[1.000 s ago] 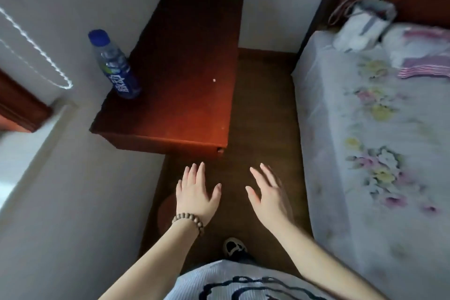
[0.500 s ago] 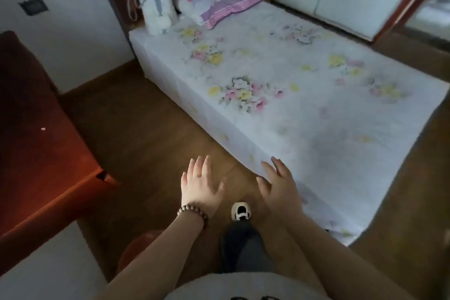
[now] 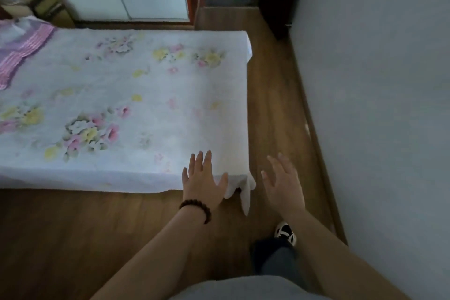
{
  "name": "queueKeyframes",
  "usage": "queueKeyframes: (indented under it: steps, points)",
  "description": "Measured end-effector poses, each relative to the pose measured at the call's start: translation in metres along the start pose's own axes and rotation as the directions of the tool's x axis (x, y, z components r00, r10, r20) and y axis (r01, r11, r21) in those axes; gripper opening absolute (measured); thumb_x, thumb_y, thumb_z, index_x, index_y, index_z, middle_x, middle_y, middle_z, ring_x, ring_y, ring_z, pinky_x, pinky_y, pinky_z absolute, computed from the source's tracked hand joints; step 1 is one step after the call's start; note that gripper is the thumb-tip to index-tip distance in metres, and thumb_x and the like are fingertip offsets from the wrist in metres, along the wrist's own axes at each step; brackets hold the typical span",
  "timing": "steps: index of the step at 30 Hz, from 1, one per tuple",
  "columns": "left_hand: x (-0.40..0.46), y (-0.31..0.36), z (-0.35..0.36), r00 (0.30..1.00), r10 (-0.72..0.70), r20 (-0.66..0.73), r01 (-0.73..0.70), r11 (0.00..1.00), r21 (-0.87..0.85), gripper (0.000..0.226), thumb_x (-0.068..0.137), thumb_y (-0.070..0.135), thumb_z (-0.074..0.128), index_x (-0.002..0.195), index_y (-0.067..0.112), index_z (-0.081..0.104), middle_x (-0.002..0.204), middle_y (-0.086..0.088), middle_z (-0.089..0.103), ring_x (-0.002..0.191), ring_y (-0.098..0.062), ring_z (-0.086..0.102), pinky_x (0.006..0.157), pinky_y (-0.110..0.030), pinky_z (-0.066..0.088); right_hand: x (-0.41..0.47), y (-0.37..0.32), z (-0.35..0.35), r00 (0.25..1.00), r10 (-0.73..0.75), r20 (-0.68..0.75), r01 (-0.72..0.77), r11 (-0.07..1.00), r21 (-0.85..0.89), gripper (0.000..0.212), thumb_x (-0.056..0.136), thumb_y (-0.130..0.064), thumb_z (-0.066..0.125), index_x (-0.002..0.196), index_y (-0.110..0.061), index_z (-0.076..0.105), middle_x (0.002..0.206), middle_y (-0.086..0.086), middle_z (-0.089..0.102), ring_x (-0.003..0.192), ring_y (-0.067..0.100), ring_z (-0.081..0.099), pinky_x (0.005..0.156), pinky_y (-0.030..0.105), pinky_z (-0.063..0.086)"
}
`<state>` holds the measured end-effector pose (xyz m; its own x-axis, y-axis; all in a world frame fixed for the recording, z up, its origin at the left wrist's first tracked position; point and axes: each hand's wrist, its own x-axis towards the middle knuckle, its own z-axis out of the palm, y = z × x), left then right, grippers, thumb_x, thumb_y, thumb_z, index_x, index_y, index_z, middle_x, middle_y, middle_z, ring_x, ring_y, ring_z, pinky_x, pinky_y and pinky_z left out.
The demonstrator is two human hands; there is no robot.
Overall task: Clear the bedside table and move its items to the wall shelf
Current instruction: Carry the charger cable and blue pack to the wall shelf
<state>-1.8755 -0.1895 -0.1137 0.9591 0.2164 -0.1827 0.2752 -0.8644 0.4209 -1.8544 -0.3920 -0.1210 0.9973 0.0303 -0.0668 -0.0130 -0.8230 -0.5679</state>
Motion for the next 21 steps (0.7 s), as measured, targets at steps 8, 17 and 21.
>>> queueKeyframes:
  steps: [8,17,21]
  points:
    - [0.106,0.173,0.056,0.996,0.082,0.033,-0.083,0.996,0.027,0.071,0.095,0.053,0.035,0.152,0.022,0.007,0.162,-0.002,0.006,0.148,-0.021,-0.001,0.12,-0.046,0.006,0.119,0.143,-0.105,0.994,0.081,-0.071,-0.085,0.995,-0.054,0.049,0.095,-0.04,0.042,0.14,-0.021,0.038,0.151,0.006,0.031,0.14,0.024,0.024,0.113,0.043,0.027]
    - [0.204,0.299,0.088,0.997,0.077,0.024,-0.078,0.994,0.072,0.073,0.093,0.054,0.036,0.152,0.021,0.009,0.161,-0.004,0.012,0.148,-0.022,0.003,0.119,-0.047,0.011,0.229,0.229,-0.182,0.99,0.116,-0.075,-0.12,0.992,-0.045,0.046,0.096,-0.035,0.044,0.138,-0.017,0.042,0.149,0.009,0.035,0.138,0.025,0.027,0.111,0.043,0.032]
    - [0.254,0.324,0.091,0.998,0.065,0.009,-0.065,0.994,0.084,0.073,0.093,0.054,0.037,0.152,0.02,0.01,0.161,-0.004,0.013,0.148,-0.022,0.004,0.119,-0.048,0.01,0.276,0.243,-0.189,0.991,0.109,-0.074,-0.111,0.993,-0.027,0.047,0.096,-0.036,0.043,0.139,-0.017,0.041,0.149,0.009,0.034,0.139,0.024,0.026,0.112,0.041,0.03]
